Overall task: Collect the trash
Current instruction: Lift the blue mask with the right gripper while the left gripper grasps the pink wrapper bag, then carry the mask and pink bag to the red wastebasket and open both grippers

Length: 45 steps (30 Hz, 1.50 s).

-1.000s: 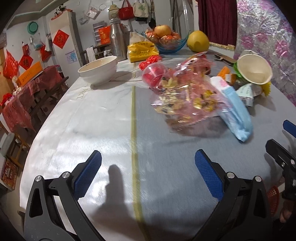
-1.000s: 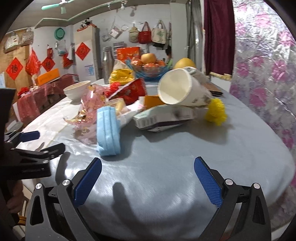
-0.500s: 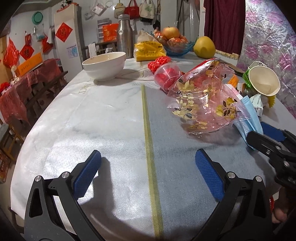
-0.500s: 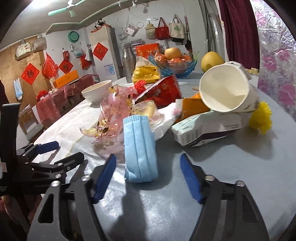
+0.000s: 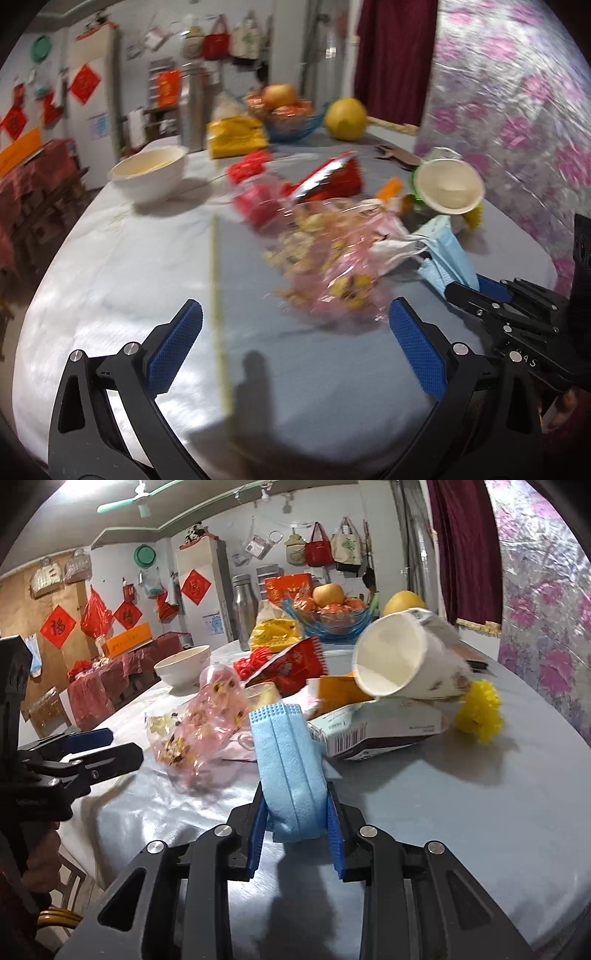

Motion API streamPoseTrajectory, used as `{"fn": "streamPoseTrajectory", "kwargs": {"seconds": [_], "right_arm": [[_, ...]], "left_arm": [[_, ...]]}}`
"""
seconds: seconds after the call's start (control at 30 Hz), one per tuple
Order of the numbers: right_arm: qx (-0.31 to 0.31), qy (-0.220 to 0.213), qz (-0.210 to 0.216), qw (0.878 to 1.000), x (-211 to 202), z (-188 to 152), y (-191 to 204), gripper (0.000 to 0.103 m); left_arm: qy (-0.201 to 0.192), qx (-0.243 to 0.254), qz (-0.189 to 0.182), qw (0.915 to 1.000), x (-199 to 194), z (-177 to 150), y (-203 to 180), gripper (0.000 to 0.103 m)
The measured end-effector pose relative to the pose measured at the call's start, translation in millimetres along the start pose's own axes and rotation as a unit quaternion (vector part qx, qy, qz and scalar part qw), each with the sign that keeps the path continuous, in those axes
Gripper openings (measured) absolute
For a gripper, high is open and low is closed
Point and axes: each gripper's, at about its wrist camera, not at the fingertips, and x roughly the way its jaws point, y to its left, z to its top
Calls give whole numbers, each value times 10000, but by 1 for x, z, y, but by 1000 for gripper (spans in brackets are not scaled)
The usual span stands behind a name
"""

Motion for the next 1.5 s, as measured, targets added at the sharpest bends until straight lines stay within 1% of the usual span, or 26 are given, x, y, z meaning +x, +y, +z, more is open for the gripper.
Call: {"fn": "streamPoseTrajectory", "kwargs": {"seconds": [0.1,0.17,0.27,0.33,0.4,0.47,0.5,0.53,0.6,0.63,0.77,0.87,0.9,0.93,1.0,1.07,1.1,1.2,1.23,1.27,1.3,1.33,1.37,1.43,1.47,1.5], "right_arm": [[88,-34,11,10000,-6,1,-9,30],[118,-22,48,9999,-8,0,-13,31],[105,0,168,9998,-11,-2,-16,34],[61,-19,87,9999,-12,-3,-17,35],[87,5,66,9999,-10,-3,-20,34],[171,40,133,9998,-9,-3,-23,33],[175,43,140,9997,-9,-3,-23,32],[160,36,140,9998,-9,-3,-23,32],[104,-12,157,9998,-11,-3,-20,31],[82,-39,186,9998,-13,-3,-19,31],[35,-251,441,9987,-27,2,-15,31],[17,-476,594,9971,-44,7,-15,31],[8,-520,592,9969,-48,8,-14,31],[-6,-568,557,9968,-52,9,-14,31],[-4,-650,473,9968,-60,11,-16,31],[64,-703,410,9967,-67,13,-22,31],[98,-711,386,9967,-69,13,-24,31],[245,-739,266,9966,-81,11,-32,31],[283,-749,210,9966,-84,10,-35,31],[324,-763,141,9965,-90,8,-38,31],[347,-777,97,9963,-94,6,-40,31],[366,-787,58,9962,-97,4,-41,31],[392,-788,16,9961,-100,0,-42,31],[465,-766,-30,9960,-106,-6,-46,31],[501,-750,-44,9959,-108,-9,-48,31],[551,-729,-68,9958,-110,-12,-50,31]], "left_arm": [[12,254,24,9997,15,7,-16,97],[117,338,33,9994,29,11,-23,97],[396,236,-166,9988,49,16,-27,97],[484,143,-346,9981,55,19,-27,97],[500,102,-435,9977,59,21,-29,97],[451,54,-481,9978,60,23,-29,93],[414,27,-517,9978,59,23,-28,85],[402,9,-557,9976,58,23,-27,75],[403,-18,-592,9974,55,22,-24,65],[383,-46,-590,9975,52,22,-22,64],[293,-159,-335,9989,40,18,-6,64],[324,-305,-321,9985,35,14,5,66],[304,-347,-339,9984,32,14,6,74],[261,-368,-338,9984,30,14,6,86],[52,-346,-257,9991,24,16,1,96],[-21,-161,-259,9995,26,21,-9,96],[8,-38,-237,9997,31,24,-14,96],[290,40,-62,9996,55,29,-20,96],[418,-50,-54,9991,64,29,-18,94],[463,-148,-82,9988,67,27,-14,90],[511,-260,-160,9982,70,26,-11,77],[582,-343,-301,9973,71,25,-8,70],[563,-383,-324,9972,70,24,-6,68],[456,-421,-389,9973,61,23,-5,55],[387,-393,-442,9975,53,23,-7,52],[323,-366,-463,9977,47,23,-9,45]]}}
